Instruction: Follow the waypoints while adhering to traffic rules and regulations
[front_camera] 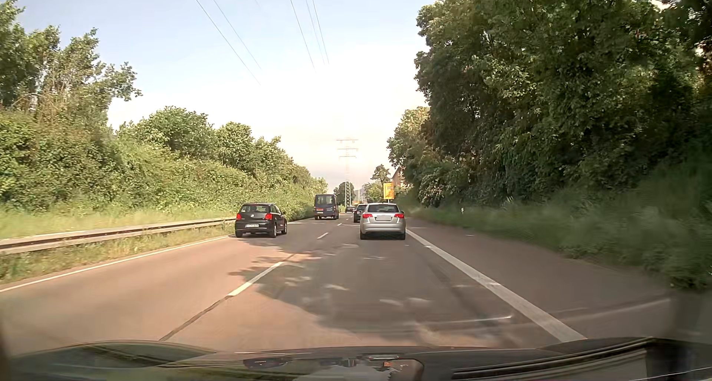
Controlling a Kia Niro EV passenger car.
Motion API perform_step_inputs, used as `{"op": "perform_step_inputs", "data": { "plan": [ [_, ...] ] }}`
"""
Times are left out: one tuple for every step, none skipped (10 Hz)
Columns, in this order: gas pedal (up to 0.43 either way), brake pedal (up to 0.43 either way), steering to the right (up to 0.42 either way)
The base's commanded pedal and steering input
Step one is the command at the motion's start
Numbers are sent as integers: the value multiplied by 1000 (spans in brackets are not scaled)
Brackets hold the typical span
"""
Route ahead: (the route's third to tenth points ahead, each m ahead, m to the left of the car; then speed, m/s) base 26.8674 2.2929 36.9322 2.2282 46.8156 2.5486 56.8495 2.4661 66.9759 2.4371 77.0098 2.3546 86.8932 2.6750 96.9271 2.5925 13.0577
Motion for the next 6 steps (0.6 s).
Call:
{"op": "perform_step_inputs", "data": {
  "plan": [
    [130, 0, 0],
    [130, 0, 0],
    [130, 0, 0],
    [130, 0, 0],
    [130, 0, 0],
    [130, 0, 0]
  ]
}}
